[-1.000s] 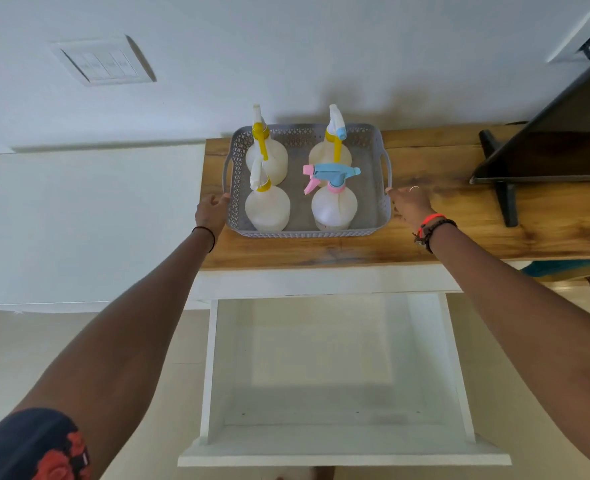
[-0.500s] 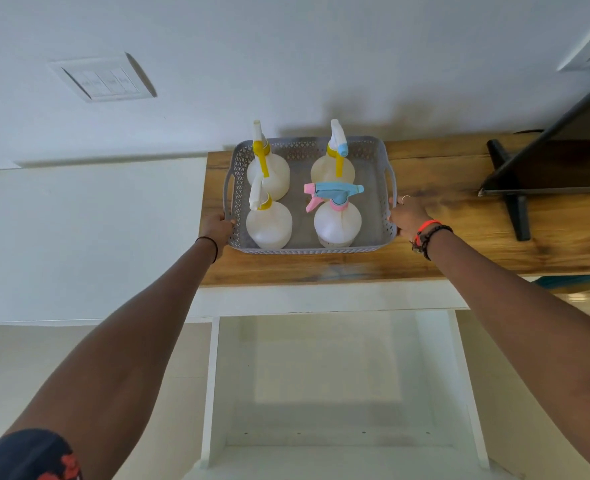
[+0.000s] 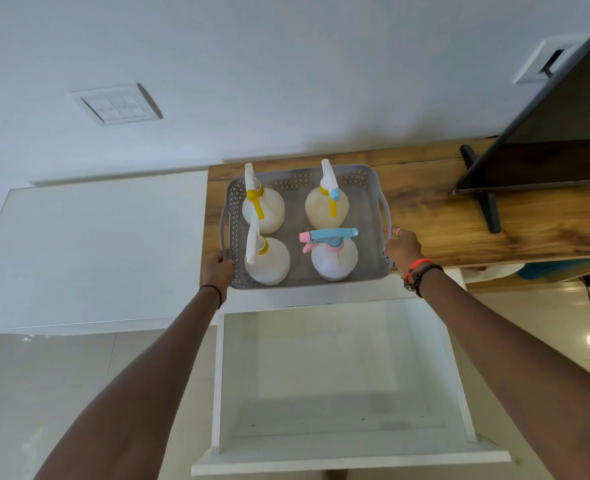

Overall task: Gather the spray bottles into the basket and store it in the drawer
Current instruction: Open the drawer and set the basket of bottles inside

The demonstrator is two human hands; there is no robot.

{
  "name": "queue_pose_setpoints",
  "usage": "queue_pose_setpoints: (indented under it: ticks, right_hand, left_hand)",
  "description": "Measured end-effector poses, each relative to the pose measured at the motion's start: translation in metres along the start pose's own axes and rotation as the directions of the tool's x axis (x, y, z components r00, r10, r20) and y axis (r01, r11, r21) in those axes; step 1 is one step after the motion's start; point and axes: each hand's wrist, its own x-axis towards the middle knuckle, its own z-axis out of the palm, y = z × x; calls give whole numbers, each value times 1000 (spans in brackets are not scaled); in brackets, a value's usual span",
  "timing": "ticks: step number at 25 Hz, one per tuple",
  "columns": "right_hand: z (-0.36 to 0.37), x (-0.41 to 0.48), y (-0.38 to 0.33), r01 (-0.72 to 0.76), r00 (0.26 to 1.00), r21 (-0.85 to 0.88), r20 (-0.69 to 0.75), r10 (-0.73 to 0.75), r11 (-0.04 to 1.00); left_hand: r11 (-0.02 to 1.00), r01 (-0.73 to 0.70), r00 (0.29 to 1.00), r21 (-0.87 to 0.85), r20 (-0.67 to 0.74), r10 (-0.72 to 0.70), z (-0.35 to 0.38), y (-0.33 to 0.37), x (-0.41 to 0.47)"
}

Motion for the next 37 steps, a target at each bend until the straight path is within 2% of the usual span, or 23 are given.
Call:
queue_pose_setpoints:
  ticks: [5, 21, 28, 37]
  right_hand:
    - [-16, -52, 33, -8, 1000, -14, 7, 9, 1000]
    - [-45, -192, 180, -184, 983, -10, -15, 184, 983]
    - [-45, -201, 223, -233, 972, -40, -33, 231, 972]
    - [-32, -166, 254, -283, 959, -70, -35, 281, 956]
  left_hand:
    - [999, 41, 999, 20, -6, -41, -18, -27, -47]
    - [989, 129, 992, 70, 4, -130, -45, -147, -201]
    - [975, 197, 976, 102, 68, -205, -37, -175, -219]
    - [970, 206, 969, 128, 111, -221, -9, -198, -201]
